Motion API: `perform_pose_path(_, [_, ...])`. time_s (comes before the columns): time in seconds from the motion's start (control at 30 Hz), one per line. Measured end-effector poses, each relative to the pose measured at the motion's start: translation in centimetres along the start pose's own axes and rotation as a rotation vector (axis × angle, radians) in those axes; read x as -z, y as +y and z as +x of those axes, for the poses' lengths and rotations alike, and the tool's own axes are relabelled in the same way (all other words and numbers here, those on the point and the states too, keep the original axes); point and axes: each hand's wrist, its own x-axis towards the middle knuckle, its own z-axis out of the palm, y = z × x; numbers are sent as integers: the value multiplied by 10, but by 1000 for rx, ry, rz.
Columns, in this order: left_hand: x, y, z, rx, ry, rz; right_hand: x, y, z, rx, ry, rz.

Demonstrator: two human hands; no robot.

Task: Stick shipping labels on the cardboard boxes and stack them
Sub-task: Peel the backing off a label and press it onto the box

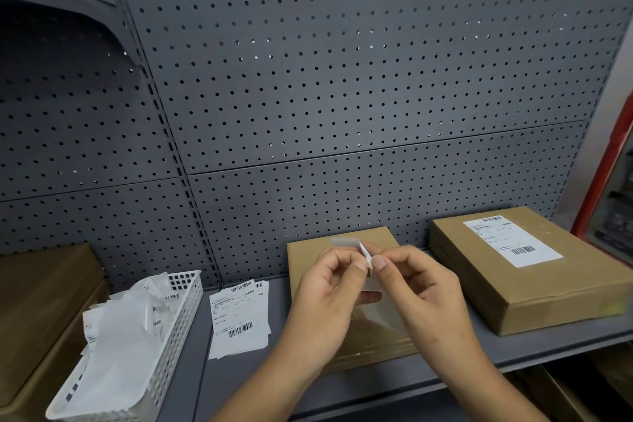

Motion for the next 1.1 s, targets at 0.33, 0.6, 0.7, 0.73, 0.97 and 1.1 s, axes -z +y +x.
perform_pose_path(0.33, [-6, 15, -8, 18, -35, -136, -2, 1, -3, -12, 27, -12])
perform_pose_path(0.6, [-3, 9, -5, 62, 23, -71, 0, -1, -1, -30, 48, -41])
perform_pose_path(0.7, [-2, 8, -5, 88, 71, -92, 5, -1, 3, -47, 76, -53])
perform_pose_path(0.73, [-1, 9, -5, 88, 71, -98, 6, 0, 5, -51, 79, -53])
perform_pose_path(0.97, [-6, 7, -6, 125, 18, -115, 0, 11, 3, -55, 7, -41])
perform_pose_path(1.1, [0, 2, -3, 146, 43, -115, 2, 12, 5, -91, 9, -18])
